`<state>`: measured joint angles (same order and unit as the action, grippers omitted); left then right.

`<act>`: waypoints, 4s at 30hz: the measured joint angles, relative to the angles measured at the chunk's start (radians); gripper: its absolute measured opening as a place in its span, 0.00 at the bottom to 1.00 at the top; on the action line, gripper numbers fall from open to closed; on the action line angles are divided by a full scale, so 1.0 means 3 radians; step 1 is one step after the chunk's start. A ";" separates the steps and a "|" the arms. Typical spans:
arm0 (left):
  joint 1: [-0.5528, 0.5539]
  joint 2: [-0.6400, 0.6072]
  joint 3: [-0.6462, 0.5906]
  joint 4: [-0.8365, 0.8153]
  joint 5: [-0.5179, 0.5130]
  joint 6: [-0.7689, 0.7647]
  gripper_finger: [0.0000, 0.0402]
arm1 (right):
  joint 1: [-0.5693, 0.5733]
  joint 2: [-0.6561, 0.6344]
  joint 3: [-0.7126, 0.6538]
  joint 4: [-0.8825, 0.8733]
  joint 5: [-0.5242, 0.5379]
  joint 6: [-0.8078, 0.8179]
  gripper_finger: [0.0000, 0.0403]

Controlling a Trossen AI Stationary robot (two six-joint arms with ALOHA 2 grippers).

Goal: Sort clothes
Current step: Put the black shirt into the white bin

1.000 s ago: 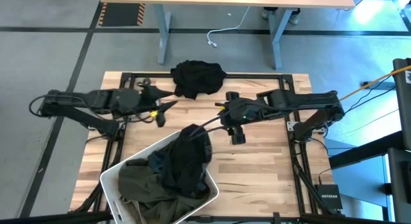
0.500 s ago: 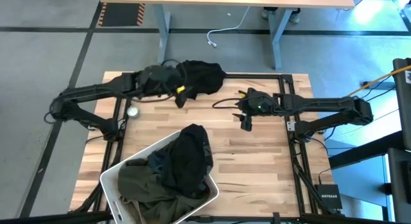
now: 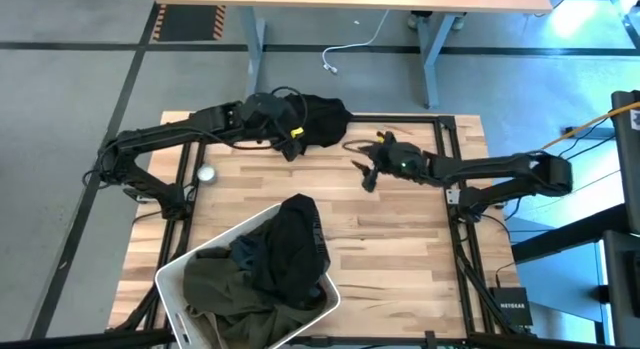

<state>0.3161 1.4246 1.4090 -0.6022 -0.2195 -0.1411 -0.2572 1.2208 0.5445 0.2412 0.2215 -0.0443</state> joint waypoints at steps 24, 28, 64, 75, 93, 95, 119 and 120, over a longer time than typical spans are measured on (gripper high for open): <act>-0.0533 -0.0009 -0.0079 0.0094 0.0042 0.0353 0.41 | -0.1767 0.2311 0.2621 -0.1201 -0.1441 -0.1007 0.60; -0.0541 -0.0010 -0.0079 0.0078 0.0042 0.0432 0.41 | -0.1881 0.2640 0.2817 -0.1452 -0.1974 -0.0967 0.60; -0.0602 -0.0011 -0.0081 -0.0127 0.0086 0.0204 0.41 | -0.1709 0.3201 0.3233 -0.1760 -0.1337 -0.1464 0.52; -0.0733 -0.0056 -0.0081 -0.0114 0.0085 0.0162 0.41 | -0.1672 0.2993 0.3213 -0.2015 -0.1115 -0.1527 0.11; -0.0996 -0.0582 -0.0081 -0.0167 -0.0218 0.0093 0.41 | -0.1284 0.1367 0.3217 -0.2339 -0.1037 -0.1370 0.11; -0.0998 -0.0669 -0.0081 -0.0251 -0.0283 0.0071 0.41 | -0.1171 0.1177 0.3217 -0.2335 -0.1038 -0.1312 0.11; -0.0872 -0.1420 -0.0081 -0.0968 -0.1031 -0.0578 0.41 | 0.0869 0.0442 0.3230 -0.0833 -0.1065 -0.0525 0.11; -0.0872 -0.1460 -0.0081 -0.0967 -0.1074 -0.0585 0.41 | 0.0963 0.0500 0.3229 -0.0781 -0.1065 -0.0524 0.11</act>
<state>0.0544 0.9865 1.3846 -0.8925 -0.5417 -0.3166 0.0318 1.3708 1.5131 0.0070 -0.0978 -0.2016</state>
